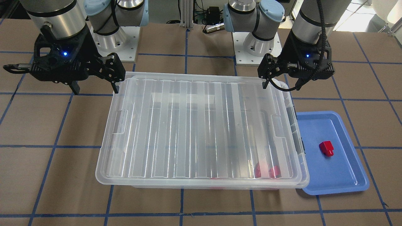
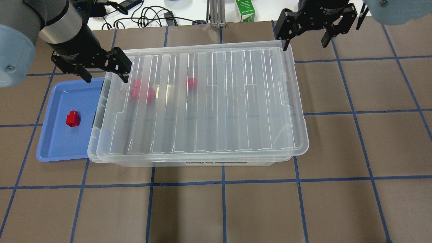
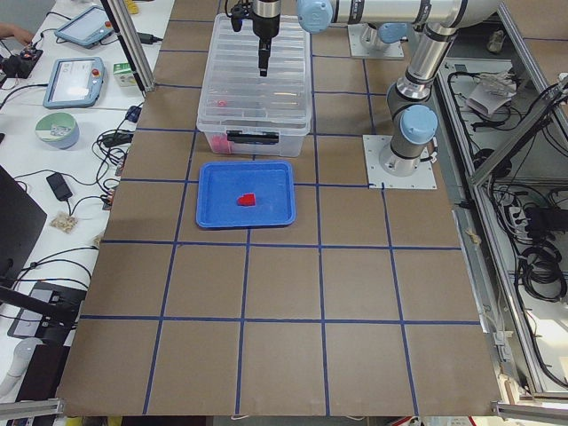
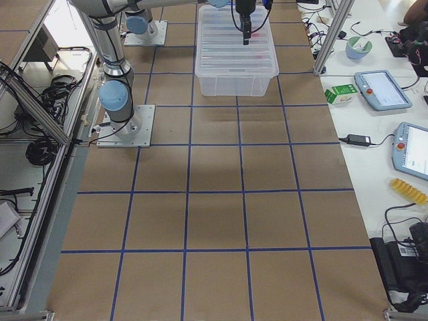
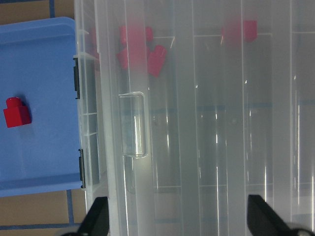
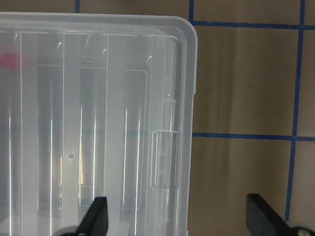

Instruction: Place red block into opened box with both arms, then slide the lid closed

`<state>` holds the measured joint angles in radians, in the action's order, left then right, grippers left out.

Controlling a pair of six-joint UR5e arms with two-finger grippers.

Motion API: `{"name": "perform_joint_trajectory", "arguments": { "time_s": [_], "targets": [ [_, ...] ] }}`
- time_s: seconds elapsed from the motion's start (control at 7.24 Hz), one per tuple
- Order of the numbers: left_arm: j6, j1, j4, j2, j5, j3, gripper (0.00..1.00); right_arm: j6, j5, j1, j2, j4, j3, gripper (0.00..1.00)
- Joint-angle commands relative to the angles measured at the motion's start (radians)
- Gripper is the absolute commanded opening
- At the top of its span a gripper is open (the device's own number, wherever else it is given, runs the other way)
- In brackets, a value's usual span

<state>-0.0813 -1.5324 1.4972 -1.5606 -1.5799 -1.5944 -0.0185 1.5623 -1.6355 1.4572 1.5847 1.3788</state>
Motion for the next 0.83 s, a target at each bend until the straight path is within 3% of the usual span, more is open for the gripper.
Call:
{"name": "perform_joint_trajectory", "arguments": {
  "time_s": [0.0, 0.69],
  "targets": [
    [0.000, 0.000, -0.002, -0.001, 0.007, 0.004, 1.00, 0.002, 0.001, 0.000, 0.000, 0.001, 0.000, 1.00],
    [0.000, 0.000, -0.002, 0.004, 0.003, -0.001, 1.00, 0.012, -0.002, 0.026, -0.001, -0.045, 0.002, 1.00]
  ]
}}
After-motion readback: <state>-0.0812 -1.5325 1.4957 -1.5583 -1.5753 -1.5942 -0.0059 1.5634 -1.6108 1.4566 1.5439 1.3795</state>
